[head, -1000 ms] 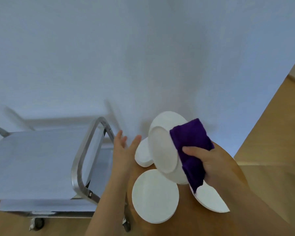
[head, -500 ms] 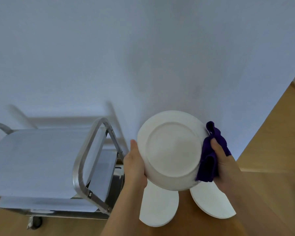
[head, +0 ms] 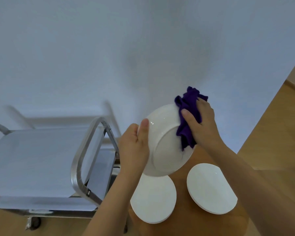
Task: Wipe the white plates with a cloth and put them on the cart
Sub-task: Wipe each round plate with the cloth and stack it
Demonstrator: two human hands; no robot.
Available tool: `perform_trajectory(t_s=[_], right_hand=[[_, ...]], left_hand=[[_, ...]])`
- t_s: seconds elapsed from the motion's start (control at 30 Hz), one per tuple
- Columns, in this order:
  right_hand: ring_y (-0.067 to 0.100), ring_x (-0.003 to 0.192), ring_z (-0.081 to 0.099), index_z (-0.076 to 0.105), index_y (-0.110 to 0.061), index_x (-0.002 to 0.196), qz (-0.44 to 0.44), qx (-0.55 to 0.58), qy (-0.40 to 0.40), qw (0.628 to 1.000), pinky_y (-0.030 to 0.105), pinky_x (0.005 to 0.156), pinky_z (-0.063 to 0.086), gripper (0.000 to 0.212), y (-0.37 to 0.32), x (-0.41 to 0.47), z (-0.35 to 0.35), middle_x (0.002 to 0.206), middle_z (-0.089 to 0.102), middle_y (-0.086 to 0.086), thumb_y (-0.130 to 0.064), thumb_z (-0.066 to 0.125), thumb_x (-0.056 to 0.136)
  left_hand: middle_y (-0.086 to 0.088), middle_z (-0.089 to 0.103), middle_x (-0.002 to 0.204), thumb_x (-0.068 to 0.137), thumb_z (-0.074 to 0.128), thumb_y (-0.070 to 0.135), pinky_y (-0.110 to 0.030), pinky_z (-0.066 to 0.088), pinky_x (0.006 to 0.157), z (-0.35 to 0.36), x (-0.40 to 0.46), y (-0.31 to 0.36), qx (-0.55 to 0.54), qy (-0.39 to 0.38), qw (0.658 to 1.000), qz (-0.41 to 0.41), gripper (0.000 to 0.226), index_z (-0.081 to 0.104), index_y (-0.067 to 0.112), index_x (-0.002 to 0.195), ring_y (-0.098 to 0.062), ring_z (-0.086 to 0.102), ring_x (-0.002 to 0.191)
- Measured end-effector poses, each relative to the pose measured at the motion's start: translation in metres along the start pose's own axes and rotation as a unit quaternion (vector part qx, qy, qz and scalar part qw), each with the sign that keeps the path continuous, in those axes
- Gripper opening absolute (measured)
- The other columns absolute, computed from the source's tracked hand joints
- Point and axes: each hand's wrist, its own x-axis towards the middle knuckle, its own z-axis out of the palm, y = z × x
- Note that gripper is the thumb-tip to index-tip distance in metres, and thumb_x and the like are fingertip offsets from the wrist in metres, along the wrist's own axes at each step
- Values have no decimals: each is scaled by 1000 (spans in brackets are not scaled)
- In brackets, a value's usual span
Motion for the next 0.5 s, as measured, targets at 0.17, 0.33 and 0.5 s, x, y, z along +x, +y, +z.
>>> perform_trajectory(t_s=[0.17,0.33,0.5], right_hand=[[31,128,40,61,-22,121,-118,-228,18,966,49,102,28,50,-26,-16,31,136,49,9,-50,43,84],[34,118,51,66,-15,114,-181,-245,112,946,49,94,40,45,-29,-28,42,127,57,13,-42,53,80],[15,113,45,51,-28,122,-15,-51,26,998,31,90,42,63,-19,-3,9,122,50,-7,-62,50,70]], left_hand=[[8,39,51,95,31,49,-21,29,48,14,-3,-3,36,-5,999,24,48,36,19,58,-6,36,46],[9,39,43,100,36,36,-15,31,44,13,-9,-6,-18,3,1000,23,48,36,22,54,-4,37,43],[9,43,47,96,39,45,-14,34,47,-5,-2,-6,-68,53,995,-54,50,38,16,56,-3,40,45]])
